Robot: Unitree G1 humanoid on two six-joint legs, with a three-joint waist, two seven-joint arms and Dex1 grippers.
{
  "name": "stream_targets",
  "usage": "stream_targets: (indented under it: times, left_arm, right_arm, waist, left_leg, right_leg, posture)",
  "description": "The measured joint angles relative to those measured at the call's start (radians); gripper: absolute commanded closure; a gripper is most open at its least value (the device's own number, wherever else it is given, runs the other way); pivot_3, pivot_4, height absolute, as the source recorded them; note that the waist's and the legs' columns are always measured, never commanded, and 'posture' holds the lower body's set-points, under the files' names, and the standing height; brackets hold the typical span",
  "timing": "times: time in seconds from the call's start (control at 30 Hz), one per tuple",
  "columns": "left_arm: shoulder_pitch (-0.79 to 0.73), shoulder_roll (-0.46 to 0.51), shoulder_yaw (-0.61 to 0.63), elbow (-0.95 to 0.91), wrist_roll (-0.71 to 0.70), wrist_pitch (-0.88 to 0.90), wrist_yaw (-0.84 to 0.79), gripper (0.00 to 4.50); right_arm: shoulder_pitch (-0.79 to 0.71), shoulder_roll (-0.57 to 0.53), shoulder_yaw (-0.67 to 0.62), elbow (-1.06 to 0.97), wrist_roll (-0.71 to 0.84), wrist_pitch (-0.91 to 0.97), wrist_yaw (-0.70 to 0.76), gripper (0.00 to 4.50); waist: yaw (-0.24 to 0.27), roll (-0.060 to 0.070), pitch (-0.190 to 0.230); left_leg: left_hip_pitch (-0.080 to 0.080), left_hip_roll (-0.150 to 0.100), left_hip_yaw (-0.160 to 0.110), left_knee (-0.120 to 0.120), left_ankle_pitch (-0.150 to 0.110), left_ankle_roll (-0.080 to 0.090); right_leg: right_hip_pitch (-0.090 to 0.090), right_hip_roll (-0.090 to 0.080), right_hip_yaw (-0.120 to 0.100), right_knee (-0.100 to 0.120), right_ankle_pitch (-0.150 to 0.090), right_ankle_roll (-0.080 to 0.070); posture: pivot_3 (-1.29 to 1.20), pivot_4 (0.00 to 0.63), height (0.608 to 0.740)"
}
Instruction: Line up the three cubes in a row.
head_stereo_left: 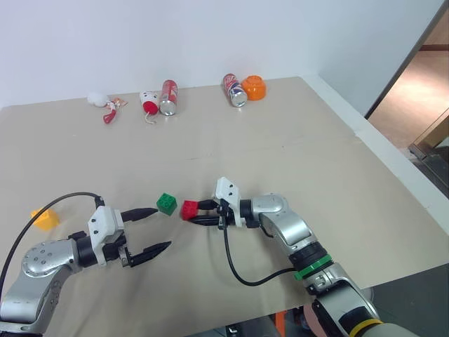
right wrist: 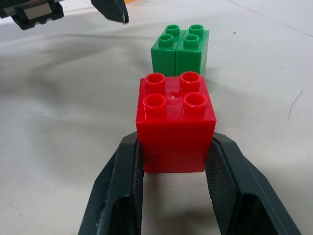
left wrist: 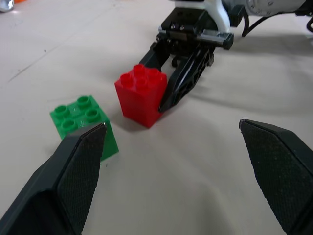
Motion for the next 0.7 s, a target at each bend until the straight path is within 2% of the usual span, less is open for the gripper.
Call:
stream_targets:
  times: [0.17,0.33,0.5,0.7]
  left_arm:
    - [-0.010,-0.001,-0.015,0.003,0.000,-0.016,-0.026,0.00]
    - [-0.079,-0.023,-0.066,0.019,-0.001,-0.019,-0.055,0.00]
    - [-0.134,-0.023,-0.096,0.053,-0.004,-0.017,-0.106,0.00]
    - [-0.183,-0.023,-0.112,0.098,-0.012,-0.013,-0.158,0.00]
  right_arm:
    - [-0.021,-0.094,-0.086,0.015,0.020,0.010,-0.005,3.30]
    - [0.025,-0.278,-0.162,-0.058,0.084,0.042,0.104,3.30]
    - [0.133,-0.447,-0.168,-0.179,0.154,0.100,0.248,3.30]
    - [0.145,-0.467,-0.159,-0.193,0.148,0.065,0.275,3.30]
  waist:
    - [0.002,0.000,0.000]
    - [0.004,0.001,0.001]
    - [-0.003,0.002,0.001]
    - [-0.005,0.002,0.001]
  left_leg:
    - [-0.001,-0.001,0.000,0.000,0.000,0.000]
    - [-0.002,-0.001,0.000,0.000,-0.001,0.000]
    - [-0.001,-0.001,0.001,-0.001,-0.002,0.002]
    - [0.001,-0.001,0.001,0.000,-0.001,0.002]
  right_leg:
    - [0.000,-0.001,0.001,0.000,0.000,0.000]
    - [0.000,0.000,0.002,-0.001,0.000,0.003]
    - [0.000,0.001,0.004,-0.001,0.000,0.004]
    - [0.001,0.002,0.004,-0.001,0.000,0.003]
  posture:
    - [0.00,0.150,0.740]
    - [0.00,0.150,0.740]
    - [0.00,0.150,0.740]
    - [0.00,0.150,0.740]
